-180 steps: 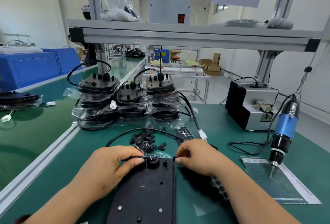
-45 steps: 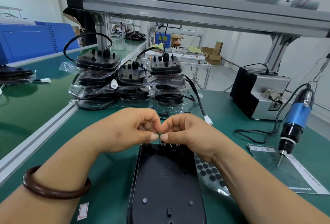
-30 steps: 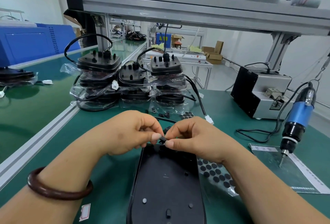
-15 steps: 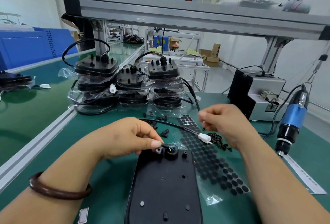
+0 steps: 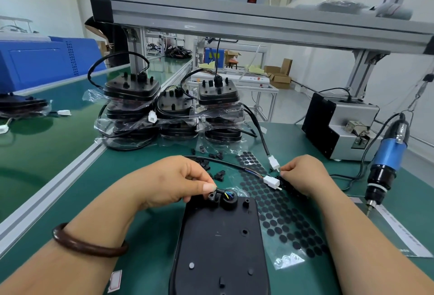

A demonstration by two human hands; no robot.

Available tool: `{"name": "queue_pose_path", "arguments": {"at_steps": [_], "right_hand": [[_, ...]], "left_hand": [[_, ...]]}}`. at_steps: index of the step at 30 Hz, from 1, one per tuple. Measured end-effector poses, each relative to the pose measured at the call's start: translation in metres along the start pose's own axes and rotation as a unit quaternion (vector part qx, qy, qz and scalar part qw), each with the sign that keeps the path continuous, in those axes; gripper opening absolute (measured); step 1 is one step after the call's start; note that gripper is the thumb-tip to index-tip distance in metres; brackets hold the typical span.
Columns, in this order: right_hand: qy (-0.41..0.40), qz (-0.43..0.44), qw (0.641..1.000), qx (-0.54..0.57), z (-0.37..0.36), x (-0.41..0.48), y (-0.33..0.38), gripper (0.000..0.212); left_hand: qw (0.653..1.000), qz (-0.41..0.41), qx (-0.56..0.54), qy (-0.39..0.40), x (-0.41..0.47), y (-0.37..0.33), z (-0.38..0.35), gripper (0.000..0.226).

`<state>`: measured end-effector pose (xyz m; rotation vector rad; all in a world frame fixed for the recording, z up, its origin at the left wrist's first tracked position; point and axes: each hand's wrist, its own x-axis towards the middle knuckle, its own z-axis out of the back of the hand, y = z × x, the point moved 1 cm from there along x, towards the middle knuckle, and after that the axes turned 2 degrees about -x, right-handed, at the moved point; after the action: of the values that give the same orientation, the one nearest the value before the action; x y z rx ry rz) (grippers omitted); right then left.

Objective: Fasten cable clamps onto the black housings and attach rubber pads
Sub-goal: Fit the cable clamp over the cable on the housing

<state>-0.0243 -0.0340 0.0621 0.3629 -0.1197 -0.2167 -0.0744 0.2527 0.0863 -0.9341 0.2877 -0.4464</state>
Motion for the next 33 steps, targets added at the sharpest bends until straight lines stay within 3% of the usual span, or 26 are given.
{"name": "queue_pose_path", "arguments": {"at_steps": [5,12,21,24,26,29,33], "right_hand": [[0.011,0.000,1.000,-0.007,0.000,0.001,0.004,0.013],[-0.011,-0.012,1.000,-0.004,-0.005,0.004,0.002,0.020],[-0.129,0.004,0.975,0.180,0.004,-0.003,0.002,0.020],[-0.096,0.063,0.926,0.359,0.013,-0.024,0.021,0.013],[-0.038,0.144,0.895,0.421,0.014,-0.046,0.044,0.011],[0.033,0.263,0.891,0.367,0.003,-0.077,0.074,0.013],[0.030,0.301,0.894,0.330,-0.006,-0.089,0.085,0.012]], "left_hand": [[1.000,-0.017,-0.024,0.003,-0.001,-0.003,0.000,0.008],[0.995,-0.029,-0.098,0.000,-0.002,-0.008,-0.002,0.012],[0.995,0.003,-0.096,0.008,-0.003,-0.010,-0.006,0.011],[0.994,0.017,-0.111,-0.001,-0.001,-0.010,-0.009,0.014],[0.992,0.025,-0.121,-0.005,-0.001,-0.010,-0.010,0.015],[0.991,0.032,-0.133,-0.005,-0.001,-0.010,-0.011,0.013],[0.988,0.037,-0.148,-0.005,-0.001,-0.010,-0.011,0.009]]}}
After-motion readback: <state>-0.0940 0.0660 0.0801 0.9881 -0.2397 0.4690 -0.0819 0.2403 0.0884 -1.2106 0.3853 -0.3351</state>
